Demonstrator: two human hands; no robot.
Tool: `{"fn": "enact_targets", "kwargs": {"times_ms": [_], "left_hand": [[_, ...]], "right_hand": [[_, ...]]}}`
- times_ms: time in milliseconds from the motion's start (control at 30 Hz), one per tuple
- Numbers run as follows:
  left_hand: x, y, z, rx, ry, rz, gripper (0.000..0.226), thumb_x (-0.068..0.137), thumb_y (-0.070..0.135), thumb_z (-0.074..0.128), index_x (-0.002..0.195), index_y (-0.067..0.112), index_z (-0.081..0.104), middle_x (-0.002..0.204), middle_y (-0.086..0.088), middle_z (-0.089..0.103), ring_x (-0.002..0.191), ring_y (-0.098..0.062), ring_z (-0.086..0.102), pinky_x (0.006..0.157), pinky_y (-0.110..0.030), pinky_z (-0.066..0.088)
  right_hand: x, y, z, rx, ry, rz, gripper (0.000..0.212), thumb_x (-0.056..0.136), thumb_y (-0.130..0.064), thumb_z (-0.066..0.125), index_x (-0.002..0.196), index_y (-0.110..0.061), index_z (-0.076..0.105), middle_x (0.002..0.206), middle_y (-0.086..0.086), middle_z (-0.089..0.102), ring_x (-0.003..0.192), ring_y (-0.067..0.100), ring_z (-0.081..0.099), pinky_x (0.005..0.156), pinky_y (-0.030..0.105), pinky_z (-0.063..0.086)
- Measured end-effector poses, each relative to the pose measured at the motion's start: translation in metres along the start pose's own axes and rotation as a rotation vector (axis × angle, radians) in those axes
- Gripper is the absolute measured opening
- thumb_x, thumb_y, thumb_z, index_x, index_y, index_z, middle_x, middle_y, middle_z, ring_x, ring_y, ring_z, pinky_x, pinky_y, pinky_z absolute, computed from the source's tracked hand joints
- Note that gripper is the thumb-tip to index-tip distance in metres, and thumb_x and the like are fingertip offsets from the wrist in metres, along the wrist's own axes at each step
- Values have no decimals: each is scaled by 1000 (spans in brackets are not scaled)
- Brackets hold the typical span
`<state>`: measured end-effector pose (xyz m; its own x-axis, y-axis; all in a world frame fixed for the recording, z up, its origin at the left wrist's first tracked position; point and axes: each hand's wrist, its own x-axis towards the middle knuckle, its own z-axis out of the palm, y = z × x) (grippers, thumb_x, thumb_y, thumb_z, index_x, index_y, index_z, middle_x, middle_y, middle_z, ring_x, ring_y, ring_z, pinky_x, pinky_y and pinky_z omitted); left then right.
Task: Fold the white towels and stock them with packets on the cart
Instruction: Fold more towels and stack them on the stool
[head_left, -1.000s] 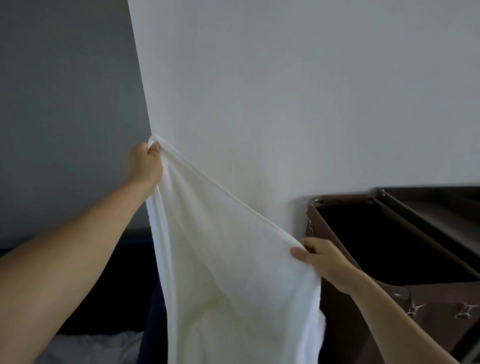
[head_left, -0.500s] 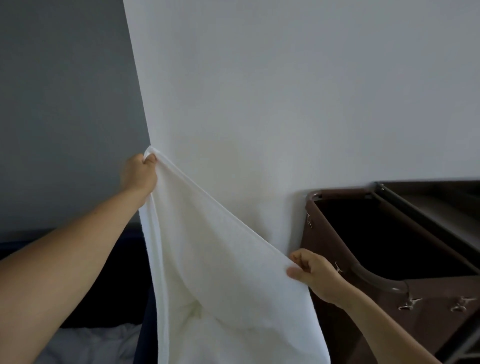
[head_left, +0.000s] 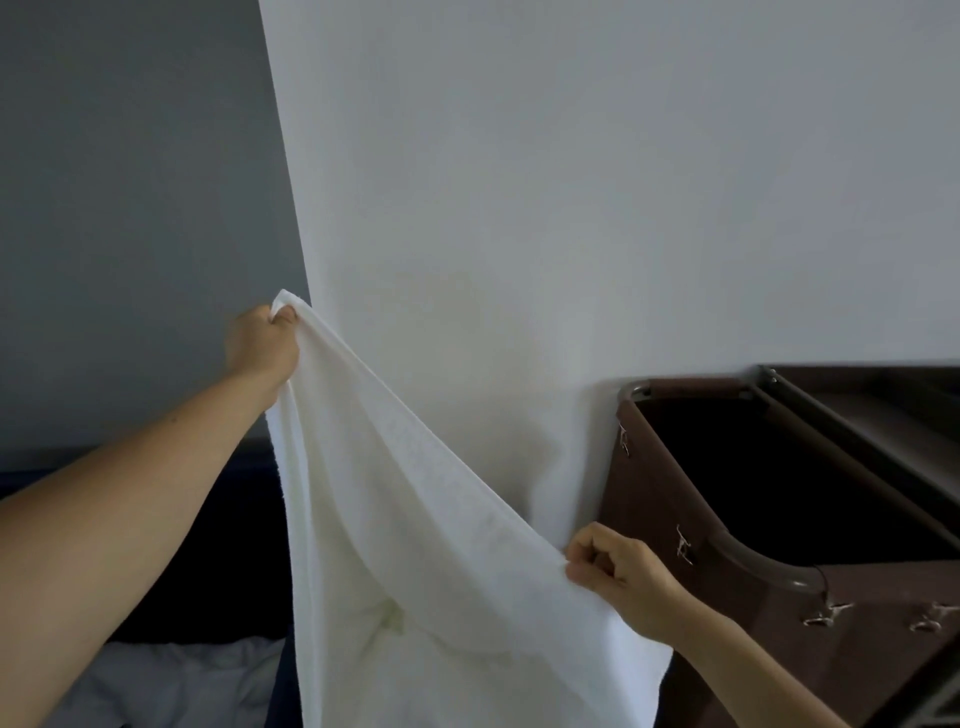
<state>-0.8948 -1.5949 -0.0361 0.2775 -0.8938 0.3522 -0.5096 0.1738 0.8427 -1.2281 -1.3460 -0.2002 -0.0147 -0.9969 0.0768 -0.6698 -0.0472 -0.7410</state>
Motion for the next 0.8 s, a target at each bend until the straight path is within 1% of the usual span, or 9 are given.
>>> {"fn": "enact_targets", "kwargs": {"times_ms": [100,200,300,400,467,533,600,700,800], "left_hand": [[-7,8,7,2,-21,17,34,105,27,41,78,7,44,70,-1,41,76,-24,43,59,-32,31],[-13,17,16,-23,-52,61,37,105,28,41,71,11,39,70,-1,41,70,-21,41,57,-33,29],[-18,27,23,-58,-83,103,38,104,28,42,69,14,35,69,-1,40,62,-17,39,55,-31,29],[-16,31,27,-72,-124,146,37,103,30,42,70,16,35,69,-2,40,62,-19,39,57,-32,30],[-13,31,27,-73,-144,172,36,102,32,42,70,15,36,68,-1,40,66,-21,41,61,-33,32],[-13,32,28,-61,-145,195,35,102,31,42,72,14,38,67,0,39,64,-21,40,61,-32,32],[-15,35,30,-47,-140,218,36,103,29,43,71,14,36,66,0,38,60,-18,37,56,-32,29],[-14,36,28,-72,-121,219,40,103,27,43,67,16,31,65,0,36,58,-16,35,53,-31,27],[-10,33,21,-62,-108,204,40,103,27,43,66,16,32,65,0,37,58,-16,35,53,-30,27]], "right_hand": [[3,6,10,-85,-132,43,16,92,-22,66,84,-34,60,71,-21,59,64,-1,49,65,17,42],[4,3,22,-223,-217,22,13,94,-23,63,89,-33,56,72,-19,56,64,-9,52,66,10,41],[4,4,36,-241,-204,-20,9,92,-23,61,97,-30,62,76,-19,57,67,-2,52,69,13,43],[0,13,49,-199,-189,-7,22,85,-21,56,102,-24,68,77,-8,63,67,5,52,68,18,46],[-1,17,54,-232,-198,-50,18,76,-24,51,87,-19,65,78,0,62,68,9,51,67,27,45],[-1,20,55,-232,-218,-73,9,71,-31,50,68,-24,56,70,-8,51,63,6,45,61,25,36],[-2,22,54,-187,-215,-57,16,70,-40,48,55,-35,48,67,-16,47,59,2,42,59,20,33],[-5,35,55,-37,-112,24,30,82,-42,58,56,-29,50,71,-23,53,62,1,46,63,19,37],[-9,47,50,164,0,148,50,83,-58,66,55,-21,47,65,-10,49,60,2,40,61,24,35]]}}
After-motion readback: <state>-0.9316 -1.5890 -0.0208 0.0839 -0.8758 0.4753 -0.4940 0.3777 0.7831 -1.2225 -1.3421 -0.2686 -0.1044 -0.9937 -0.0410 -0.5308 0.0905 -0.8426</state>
